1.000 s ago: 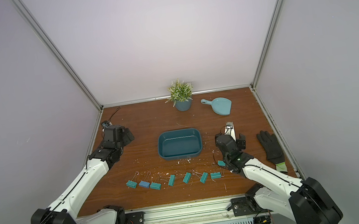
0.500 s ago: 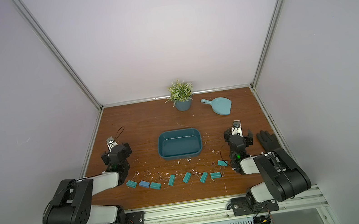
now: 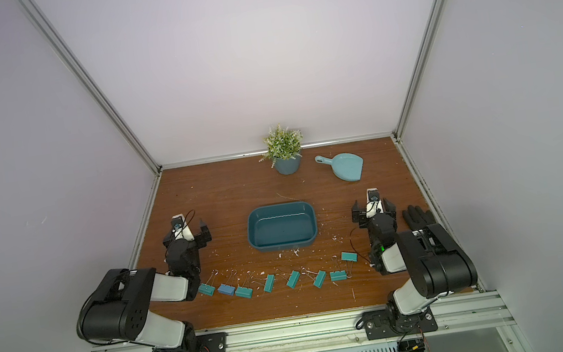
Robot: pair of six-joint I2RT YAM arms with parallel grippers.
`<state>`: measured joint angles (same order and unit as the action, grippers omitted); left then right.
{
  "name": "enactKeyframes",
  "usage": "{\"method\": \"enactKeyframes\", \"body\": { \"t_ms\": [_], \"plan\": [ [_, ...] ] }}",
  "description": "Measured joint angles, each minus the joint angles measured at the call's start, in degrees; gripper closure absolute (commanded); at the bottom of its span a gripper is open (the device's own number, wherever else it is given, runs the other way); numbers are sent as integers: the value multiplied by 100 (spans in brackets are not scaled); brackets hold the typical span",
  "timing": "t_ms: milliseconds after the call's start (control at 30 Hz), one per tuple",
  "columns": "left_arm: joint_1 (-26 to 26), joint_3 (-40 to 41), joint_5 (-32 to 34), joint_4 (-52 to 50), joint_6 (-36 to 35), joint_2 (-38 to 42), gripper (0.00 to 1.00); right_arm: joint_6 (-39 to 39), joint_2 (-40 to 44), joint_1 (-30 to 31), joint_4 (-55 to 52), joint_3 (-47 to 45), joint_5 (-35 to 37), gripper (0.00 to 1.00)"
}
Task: Take out the binder clips from the storage box
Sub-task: Reset both arms
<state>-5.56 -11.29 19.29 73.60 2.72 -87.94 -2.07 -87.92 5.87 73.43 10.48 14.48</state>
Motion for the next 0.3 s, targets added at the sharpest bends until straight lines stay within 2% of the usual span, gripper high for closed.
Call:
{"method": "enactKeyframes", "body": {
  "t_ms": [300],
  "plan": [
    [2, 0, -87, 144, -24, -4, 0, 11, 0, 0, -52, 33, -133, 1]
  ]
}}
